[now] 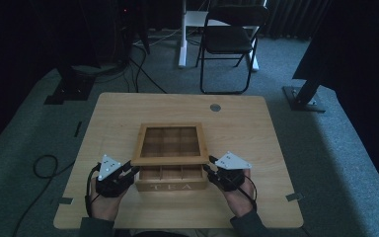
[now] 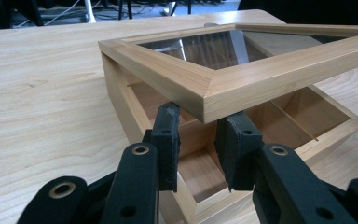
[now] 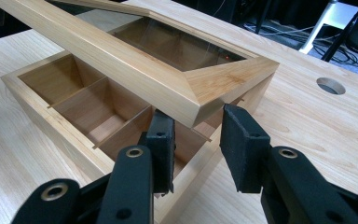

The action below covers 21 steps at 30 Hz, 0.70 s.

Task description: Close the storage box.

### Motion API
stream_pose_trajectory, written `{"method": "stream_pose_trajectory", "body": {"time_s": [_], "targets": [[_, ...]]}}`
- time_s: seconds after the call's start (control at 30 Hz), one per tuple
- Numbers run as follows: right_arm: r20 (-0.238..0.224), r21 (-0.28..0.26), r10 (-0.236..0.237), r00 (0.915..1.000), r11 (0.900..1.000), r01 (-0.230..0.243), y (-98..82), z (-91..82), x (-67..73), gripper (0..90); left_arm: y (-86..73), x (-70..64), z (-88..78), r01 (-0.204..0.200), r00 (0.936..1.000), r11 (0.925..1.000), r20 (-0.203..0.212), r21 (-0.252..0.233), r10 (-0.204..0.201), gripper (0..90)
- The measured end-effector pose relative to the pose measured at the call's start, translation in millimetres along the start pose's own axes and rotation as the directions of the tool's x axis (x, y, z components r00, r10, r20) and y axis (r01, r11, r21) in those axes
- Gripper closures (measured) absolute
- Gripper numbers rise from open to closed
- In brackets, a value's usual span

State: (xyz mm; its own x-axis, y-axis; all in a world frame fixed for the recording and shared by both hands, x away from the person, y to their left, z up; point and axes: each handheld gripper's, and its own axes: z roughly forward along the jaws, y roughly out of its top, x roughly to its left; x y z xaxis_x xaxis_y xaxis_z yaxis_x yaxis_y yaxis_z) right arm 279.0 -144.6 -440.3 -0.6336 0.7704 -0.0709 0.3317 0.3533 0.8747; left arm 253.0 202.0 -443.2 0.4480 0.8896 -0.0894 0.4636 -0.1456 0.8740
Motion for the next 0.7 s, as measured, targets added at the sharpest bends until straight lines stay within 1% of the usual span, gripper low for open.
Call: {"method": "stream_pose_trajectory", "body": {"time_s": [0.23, 0.5, 0.7], "targets": [[-0.003, 0.004, 0.004, 1.0000, 1.000, -0.004, -2.2, 0.0, 1.0, 65.2, -2.7, -0.3, 0.5, -0.001, 1.0000, 1.0000, 0.002, 0.003, 0.001, 70.2], [-0.007, 0.016, 0.006, 1.0000, 1.000, -0.006, -7.4, 1.1, 2.5, 65.2, -9.0, -0.1, -0.3, 0.012, 0.9999, 0.9999, 0.006, 0.009, -0.012, 69.3], [-0.007, 0.025, 0.002, 1.0000, 1.000, -0.002, -10.8, 2.1, 3.6, 65.2, -12.9, -0.1, 0.1, 0.008, 1.0000, 0.9997, 0.005, 0.021, -0.009, 68.7]]}}
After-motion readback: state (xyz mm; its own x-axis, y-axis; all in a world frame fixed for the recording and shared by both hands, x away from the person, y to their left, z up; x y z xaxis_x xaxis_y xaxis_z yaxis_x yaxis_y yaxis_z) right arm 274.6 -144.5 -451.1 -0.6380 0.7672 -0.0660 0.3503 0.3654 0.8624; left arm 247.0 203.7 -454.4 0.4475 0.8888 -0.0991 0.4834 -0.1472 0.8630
